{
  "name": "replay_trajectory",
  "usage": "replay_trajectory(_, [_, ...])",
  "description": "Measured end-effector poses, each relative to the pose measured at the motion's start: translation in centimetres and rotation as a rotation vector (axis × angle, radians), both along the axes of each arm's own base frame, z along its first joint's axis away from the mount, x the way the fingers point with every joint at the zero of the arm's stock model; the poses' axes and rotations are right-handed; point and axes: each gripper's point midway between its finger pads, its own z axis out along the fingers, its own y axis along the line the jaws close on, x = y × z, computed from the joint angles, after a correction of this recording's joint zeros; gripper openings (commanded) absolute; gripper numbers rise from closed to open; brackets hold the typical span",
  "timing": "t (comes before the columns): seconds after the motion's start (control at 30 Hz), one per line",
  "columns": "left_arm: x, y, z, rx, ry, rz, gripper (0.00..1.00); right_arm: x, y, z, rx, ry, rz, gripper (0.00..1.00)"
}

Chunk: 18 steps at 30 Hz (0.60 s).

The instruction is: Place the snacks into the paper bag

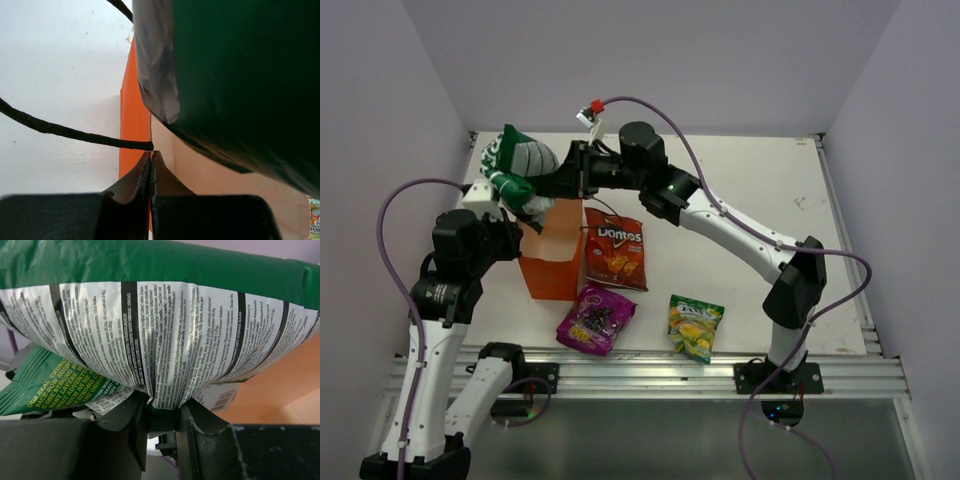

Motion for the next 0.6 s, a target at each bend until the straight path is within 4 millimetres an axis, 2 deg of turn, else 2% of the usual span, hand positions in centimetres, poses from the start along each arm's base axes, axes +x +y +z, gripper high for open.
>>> replay_trajectory(0.17, [-0.1, 0.7, -0.3, 0.026, 0.011, 0.037, 0.0, -1.4, -0.2, -2.3, -0.045, 0.034, -0.022, 0.0])
replay_trajectory(0.43, [-0.1, 0.9, -1.1, 0.049, 0.027, 0.054, 0.0, -5.5, -1.5, -7.1, -0.149, 0.097, -0.007, 0.0])
replay_trajectory(0.53, [-0.2, 0.8, -1.5, 0.057, 0.034, 0.049, 0.0, -6.0, -1.7, -8.7, -0.195, 0.118, -0.003, 0.0])
replay_trajectory(0.57, [-0.2, 0.8, -1.6, 0.059, 0.034, 0.047, 0.0, -6.0, -1.7, -8.9, -0.204, 0.12, -0.002, 0.08])
replay_trajectory(0.6, [-0.2, 0.7, -1.5, 0.062, 0.032, 0.045, 0.0, -6.0, -1.7, -9.0, -0.206, 0.118, -0.002, 0.34])
